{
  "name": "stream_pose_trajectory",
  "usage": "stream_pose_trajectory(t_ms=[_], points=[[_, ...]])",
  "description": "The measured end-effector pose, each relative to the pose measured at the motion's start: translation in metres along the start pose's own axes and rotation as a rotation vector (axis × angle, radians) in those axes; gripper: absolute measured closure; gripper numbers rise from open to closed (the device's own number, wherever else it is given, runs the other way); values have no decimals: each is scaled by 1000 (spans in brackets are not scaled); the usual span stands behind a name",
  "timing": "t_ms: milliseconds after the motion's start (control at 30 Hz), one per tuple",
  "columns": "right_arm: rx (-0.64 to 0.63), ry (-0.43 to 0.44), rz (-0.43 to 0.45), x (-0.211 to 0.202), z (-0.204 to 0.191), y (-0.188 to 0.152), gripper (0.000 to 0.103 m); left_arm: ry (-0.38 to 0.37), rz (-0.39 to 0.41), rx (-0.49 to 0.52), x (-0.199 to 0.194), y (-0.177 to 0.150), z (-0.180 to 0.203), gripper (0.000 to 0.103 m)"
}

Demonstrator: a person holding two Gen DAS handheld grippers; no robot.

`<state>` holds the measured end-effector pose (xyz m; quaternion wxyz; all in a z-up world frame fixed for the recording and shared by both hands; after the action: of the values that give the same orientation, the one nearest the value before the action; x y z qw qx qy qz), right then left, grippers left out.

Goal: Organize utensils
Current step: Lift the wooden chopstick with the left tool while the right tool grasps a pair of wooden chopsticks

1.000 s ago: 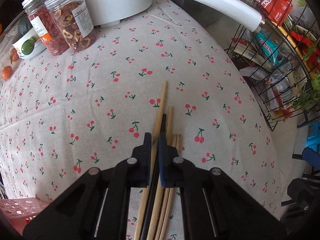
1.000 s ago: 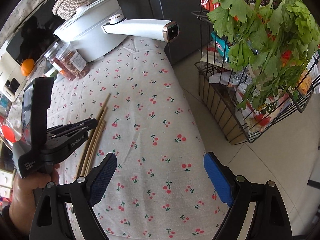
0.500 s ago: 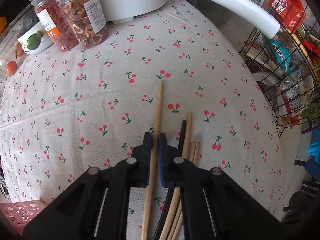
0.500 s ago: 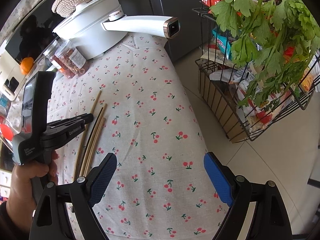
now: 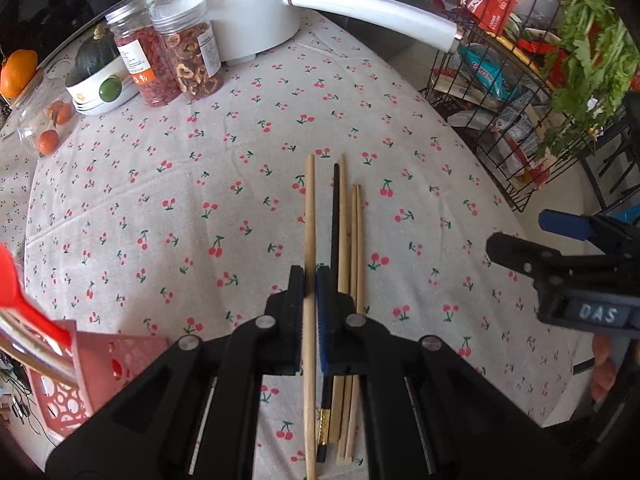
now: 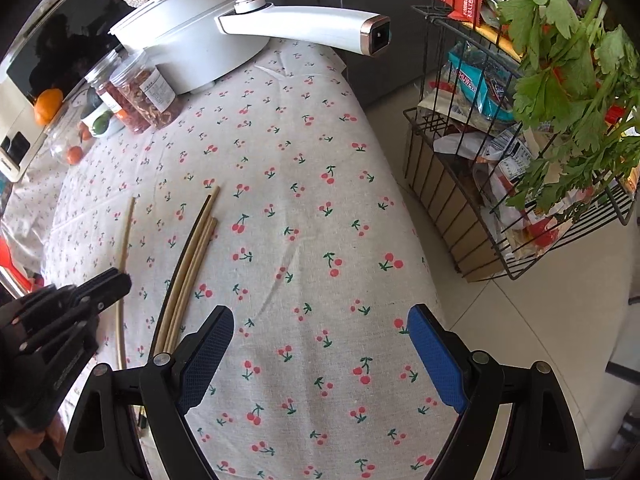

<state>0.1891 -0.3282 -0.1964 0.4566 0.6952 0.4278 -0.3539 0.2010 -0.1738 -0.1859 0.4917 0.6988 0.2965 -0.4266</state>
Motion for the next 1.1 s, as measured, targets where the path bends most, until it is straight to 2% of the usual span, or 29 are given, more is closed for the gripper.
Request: stream_pose_trajectory(t_ms=[233, 433, 533, 600, 833, 933, 1000, 1100], points=[[-37, 13, -23, 7, -21, -6, 13, -68, 119, -25, -64, -27, -24, 96], [-38, 48, -54, 25, -44, -10, 13, -100, 195, -85, -87, -52, -52, 96], [-38, 53, -73, 38, -54, -10, 15, -120, 196, -127, -92, -57, -64, 96], [-34, 71, -83, 47, -61, -9, 22, -119, 207, -142, -95, -59, -71, 96], [7, 103, -114, 76, -75, 1, 69, -138, 217, -157, -104, -71, -85, 96], [-8, 85, -104, 81, -81, 7, 77, -128, 233, -150, -109, -72, -89, 96], [-13, 88, -106, 84, -86, 8, 79, -127, 239, -147, -111, -73, -92, 96], [-38, 46, -112, 86, -91, 9, 82, -129, 241, -152, -112, -74, -97, 96]])
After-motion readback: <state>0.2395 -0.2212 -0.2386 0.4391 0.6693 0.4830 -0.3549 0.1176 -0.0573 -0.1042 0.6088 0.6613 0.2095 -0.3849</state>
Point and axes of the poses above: each gripper's, at about its wrist camera, not at the fingertips, and x roughly the way its jaws point, z to its right, y to its top, the point moved 9 cm from there along x, roughly the way its jaws point, and after that the axes turned 13 degrees about y, right-handed, at the moved point
